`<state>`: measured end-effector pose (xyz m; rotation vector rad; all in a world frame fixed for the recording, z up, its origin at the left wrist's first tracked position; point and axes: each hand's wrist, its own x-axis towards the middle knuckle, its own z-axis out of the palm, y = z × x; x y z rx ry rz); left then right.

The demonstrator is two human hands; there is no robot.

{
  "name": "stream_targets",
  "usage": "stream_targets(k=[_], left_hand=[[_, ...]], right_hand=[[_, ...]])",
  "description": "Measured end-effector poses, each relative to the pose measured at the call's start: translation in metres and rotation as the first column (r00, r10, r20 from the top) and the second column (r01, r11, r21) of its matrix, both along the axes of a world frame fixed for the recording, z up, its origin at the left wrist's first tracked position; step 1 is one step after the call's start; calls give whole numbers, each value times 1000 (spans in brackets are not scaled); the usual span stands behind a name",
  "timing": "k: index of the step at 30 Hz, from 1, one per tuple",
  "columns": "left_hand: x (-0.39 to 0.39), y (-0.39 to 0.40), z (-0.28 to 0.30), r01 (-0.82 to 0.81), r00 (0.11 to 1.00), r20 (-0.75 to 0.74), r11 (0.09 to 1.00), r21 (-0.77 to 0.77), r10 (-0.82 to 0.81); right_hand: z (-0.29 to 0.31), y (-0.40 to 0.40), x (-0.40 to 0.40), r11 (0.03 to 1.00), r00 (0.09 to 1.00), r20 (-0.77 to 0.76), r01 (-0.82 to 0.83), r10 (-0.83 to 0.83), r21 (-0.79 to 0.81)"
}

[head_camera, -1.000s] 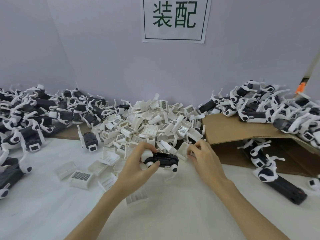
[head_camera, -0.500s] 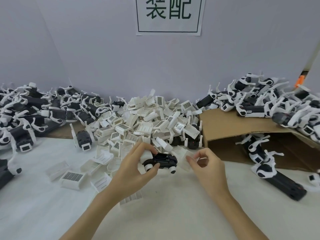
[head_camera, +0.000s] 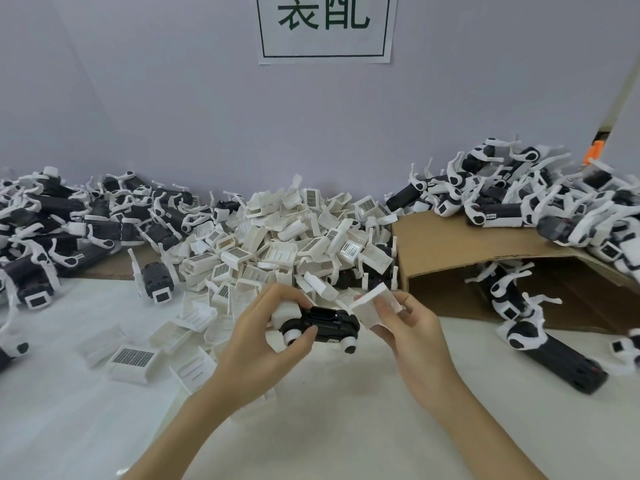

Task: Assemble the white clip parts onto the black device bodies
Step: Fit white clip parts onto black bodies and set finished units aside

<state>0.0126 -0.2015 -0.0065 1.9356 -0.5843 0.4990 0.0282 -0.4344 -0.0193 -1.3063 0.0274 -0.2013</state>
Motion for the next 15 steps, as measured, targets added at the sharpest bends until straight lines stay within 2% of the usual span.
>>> stream_targets(k=[4,11,15], left_hand=[[-3,-6,-3,68,991,-118,997,-31,-71],[-1,-5,-5,64,980,-182,996,-58,-73],[-1,-5,-3,79,982,-168,997,-22,-81]], right_hand=[[6,1,-3,995,999,-10,-46,47,83],[6,0,-4,999,996,79,-24,27,-41],[6,-2,-3,995,998,61,-13,19,-94]])
